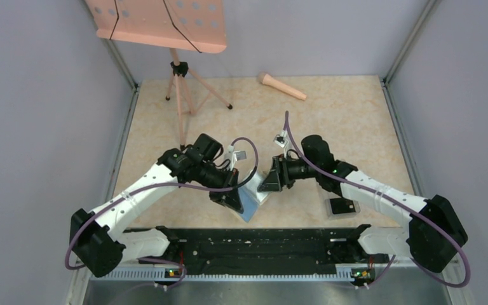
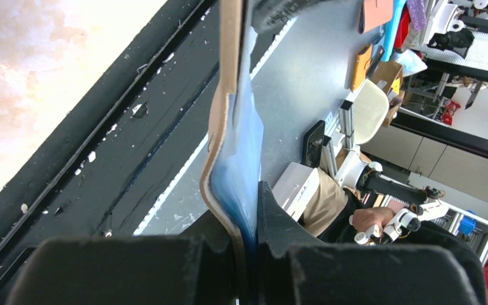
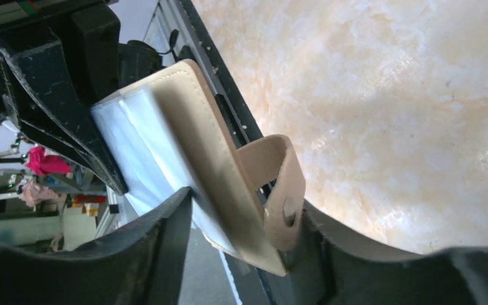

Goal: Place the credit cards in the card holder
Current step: Open the card holder at the center of the board.

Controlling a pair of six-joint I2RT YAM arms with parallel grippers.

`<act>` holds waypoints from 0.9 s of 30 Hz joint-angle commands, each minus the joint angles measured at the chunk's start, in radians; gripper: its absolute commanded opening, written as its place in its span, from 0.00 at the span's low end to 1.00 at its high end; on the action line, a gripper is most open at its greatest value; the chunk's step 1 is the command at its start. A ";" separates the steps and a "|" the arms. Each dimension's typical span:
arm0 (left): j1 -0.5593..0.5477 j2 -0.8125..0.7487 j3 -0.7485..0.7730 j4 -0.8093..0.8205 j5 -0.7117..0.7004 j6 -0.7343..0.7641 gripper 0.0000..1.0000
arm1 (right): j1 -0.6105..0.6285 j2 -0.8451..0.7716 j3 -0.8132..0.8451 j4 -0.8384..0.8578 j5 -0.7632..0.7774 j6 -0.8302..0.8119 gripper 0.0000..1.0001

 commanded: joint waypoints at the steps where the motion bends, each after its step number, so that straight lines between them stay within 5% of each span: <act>1: 0.000 -0.052 0.033 -0.012 0.088 0.050 0.00 | -0.007 0.026 0.017 0.163 -0.083 0.061 0.48; 7: -0.002 -0.061 0.020 -0.029 0.122 0.082 0.00 | -0.007 0.028 -0.014 0.325 -0.168 0.151 0.52; 12: -0.002 -0.057 0.021 -0.032 0.118 0.086 0.00 | -0.007 0.005 -0.010 0.313 -0.182 0.138 0.75; 19: -0.005 -0.058 0.030 -0.005 0.136 0.077 0.00 | -0.004 0.029 0.020 0.213 -0.155 0.073 0.72; 22: -0.006 -0.060 0.028 -0.005 0.136 0.077 0.00 | -0.004 0.038 0.020 0.241 -0.165 0.090 0.54; 27: -0.006 -0.070 0.017 -0.012 0.098 0.082 0.00 | -0.005 0.038 0.009 0.308 -0.192 0.145 0.00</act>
